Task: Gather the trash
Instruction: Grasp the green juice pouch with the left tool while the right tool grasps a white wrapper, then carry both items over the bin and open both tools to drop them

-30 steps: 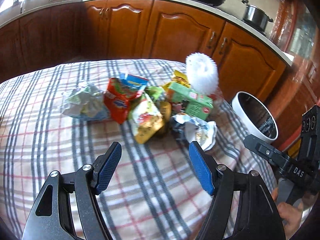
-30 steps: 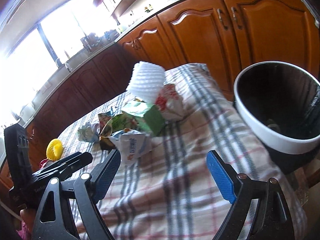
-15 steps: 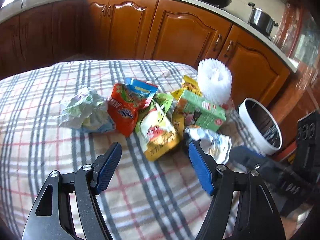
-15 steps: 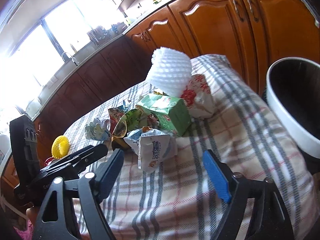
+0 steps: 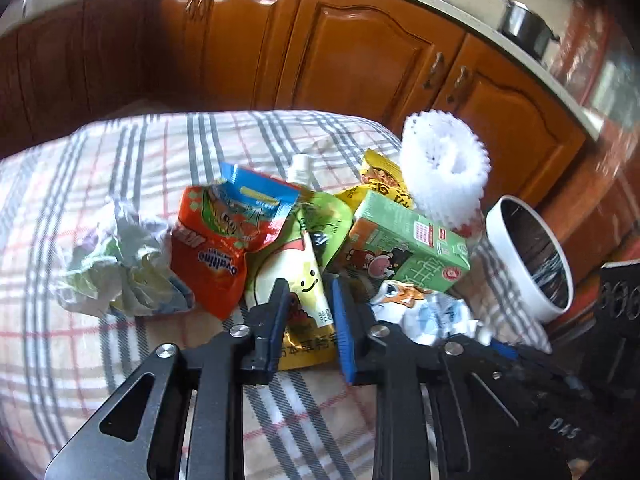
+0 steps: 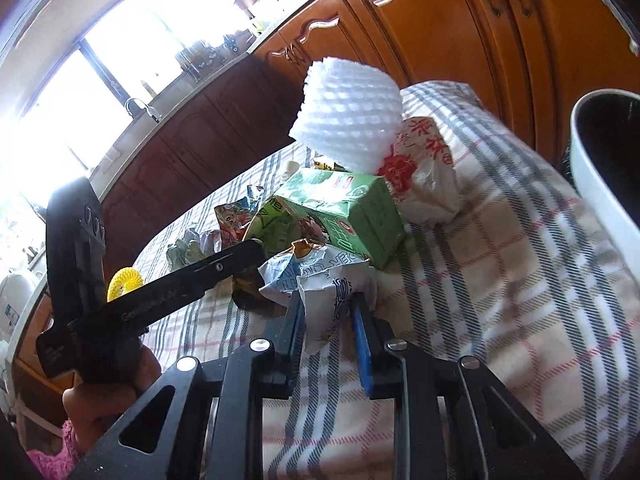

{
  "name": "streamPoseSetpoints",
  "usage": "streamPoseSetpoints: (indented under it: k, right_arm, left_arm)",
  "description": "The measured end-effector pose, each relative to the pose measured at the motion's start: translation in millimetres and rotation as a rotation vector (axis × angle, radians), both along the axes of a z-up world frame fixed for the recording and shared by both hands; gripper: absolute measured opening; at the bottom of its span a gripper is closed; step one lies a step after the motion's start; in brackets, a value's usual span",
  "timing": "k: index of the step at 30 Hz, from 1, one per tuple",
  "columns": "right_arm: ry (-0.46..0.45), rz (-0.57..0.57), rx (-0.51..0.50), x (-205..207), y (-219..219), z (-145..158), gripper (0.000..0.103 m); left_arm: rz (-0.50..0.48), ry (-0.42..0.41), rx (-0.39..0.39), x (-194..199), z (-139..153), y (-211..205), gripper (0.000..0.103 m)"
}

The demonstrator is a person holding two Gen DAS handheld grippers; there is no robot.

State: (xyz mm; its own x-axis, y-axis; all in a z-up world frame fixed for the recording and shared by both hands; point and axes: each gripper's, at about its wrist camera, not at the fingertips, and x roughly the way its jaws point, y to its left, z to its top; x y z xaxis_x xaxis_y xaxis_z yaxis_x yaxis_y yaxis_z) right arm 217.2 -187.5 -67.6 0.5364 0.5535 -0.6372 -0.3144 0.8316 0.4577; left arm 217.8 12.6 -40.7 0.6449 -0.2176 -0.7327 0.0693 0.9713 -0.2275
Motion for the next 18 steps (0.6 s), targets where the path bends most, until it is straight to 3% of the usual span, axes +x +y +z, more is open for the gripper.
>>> streamPoseSetpoints:
  k: [6,18]
  right_arm:
    - [-0.025,-0.026,0.001,-14.0,-16.4,9.4,0.021]
    - [-0.067,-0.044,-0.005,-36.5,-34.1,24.9,0.018]
  left_arm:
    - [-0.022,-0.027,0.029,-23.6,6.8,-2.9,0.007]
    - [-0.021,-0.115,0.001,-75.9,40.6,-0.3,0.005]
